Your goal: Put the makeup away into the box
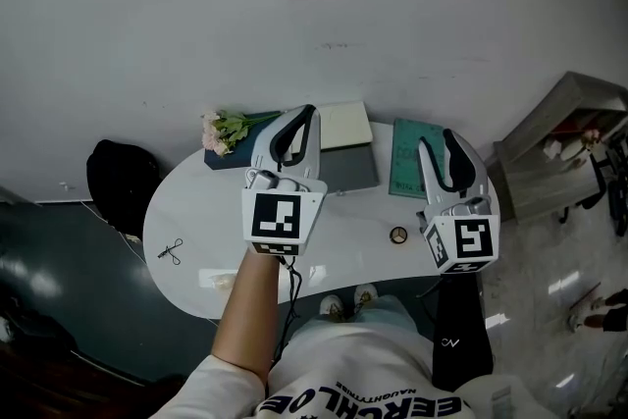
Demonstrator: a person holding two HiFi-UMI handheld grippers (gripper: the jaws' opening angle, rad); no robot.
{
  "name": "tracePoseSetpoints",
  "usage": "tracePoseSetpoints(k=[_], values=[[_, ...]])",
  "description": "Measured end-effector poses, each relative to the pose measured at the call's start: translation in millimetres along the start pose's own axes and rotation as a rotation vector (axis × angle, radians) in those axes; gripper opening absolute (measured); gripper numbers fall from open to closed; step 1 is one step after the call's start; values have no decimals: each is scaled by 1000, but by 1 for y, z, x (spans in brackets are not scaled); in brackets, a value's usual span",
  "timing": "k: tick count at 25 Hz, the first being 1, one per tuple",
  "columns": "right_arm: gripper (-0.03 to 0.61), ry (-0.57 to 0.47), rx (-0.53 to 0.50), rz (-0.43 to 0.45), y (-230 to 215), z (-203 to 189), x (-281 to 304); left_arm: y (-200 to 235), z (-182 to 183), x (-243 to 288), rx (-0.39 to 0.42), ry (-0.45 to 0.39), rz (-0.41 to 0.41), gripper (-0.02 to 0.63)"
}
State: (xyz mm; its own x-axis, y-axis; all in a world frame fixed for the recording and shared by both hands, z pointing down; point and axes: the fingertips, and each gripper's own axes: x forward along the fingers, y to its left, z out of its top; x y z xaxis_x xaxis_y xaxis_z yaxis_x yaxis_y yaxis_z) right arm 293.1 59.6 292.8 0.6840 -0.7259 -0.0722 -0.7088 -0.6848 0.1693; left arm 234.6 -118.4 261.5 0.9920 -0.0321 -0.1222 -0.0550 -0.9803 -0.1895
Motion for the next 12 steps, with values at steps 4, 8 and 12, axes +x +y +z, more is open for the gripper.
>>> tracePoseSetpoints(k=[4, 8, 12], values=[[193, -7, 6, 5, -6, 2, -6, -10, 1, -3, 6, 9, 2, 5], [193, -2, 0, 13, -14, 2, -8, -20, 2, 0, 3, 13, 2, 5], [200, 43, -2, 34, -19, -15, -7, -31, 2, 2, -15, 3, 2, 5]])
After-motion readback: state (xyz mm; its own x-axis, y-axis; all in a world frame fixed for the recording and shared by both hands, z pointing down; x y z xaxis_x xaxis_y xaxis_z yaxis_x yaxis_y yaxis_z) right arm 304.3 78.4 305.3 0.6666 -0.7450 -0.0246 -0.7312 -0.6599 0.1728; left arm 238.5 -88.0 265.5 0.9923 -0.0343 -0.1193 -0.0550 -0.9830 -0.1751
